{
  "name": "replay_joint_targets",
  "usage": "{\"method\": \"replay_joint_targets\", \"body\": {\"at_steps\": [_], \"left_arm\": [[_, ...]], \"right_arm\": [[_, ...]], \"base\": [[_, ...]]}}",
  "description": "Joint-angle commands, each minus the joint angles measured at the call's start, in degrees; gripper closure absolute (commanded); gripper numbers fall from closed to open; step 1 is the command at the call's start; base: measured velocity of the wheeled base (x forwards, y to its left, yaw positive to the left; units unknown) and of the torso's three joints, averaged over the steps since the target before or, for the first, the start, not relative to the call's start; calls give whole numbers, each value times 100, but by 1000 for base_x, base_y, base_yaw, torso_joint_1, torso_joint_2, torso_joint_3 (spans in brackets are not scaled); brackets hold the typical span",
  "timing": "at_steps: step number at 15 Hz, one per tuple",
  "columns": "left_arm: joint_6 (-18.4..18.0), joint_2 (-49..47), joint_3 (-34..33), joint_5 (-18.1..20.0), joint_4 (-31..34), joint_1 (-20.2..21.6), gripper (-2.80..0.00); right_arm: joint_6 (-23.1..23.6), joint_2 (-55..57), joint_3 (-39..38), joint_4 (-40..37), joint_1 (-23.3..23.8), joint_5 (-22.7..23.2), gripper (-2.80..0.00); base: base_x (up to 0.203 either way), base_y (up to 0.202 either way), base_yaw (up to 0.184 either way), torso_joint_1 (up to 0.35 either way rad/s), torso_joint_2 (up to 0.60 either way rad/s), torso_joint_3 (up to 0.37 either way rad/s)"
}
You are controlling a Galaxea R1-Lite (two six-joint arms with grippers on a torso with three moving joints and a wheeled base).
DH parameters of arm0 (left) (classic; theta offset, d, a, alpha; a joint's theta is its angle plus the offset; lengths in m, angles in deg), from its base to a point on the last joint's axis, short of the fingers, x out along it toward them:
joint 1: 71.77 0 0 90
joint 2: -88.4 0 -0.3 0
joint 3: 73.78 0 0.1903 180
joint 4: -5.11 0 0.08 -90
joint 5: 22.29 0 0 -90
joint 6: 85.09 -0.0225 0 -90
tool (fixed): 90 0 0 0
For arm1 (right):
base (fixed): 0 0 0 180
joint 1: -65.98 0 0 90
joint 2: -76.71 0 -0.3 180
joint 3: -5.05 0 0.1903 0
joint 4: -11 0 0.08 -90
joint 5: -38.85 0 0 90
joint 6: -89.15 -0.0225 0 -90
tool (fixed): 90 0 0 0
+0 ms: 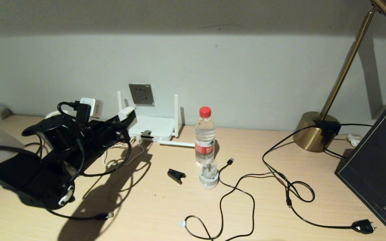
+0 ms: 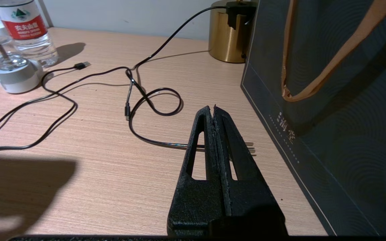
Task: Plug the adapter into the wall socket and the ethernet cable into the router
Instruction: Align plug and socket
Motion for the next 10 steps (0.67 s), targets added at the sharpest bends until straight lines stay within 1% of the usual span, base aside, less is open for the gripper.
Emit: {"method": "replay_joint_targets", "body": {"at_steps": [1,4,7,10], "left_arm": [[-8,-13,-90,-21,-112,56,0],[-76,-264,-45,-24,-151,67,0],[-113,-542,489,-31,-250,90,0],[-94,-576,369,-8,-514,164,0]], "right_arm": [[3,7,-202,4,-6,2,0],[3,7,-202,4,-6,2,0],[3,7,-202,4,-6,2,0],[3,7,-202,4,-6,2,0]], "base": [[0,0,0,0,0,0],[0,0,0,0,0,0],[0,0,0,0,0,0],[0,0,0,0,0,0]]}}
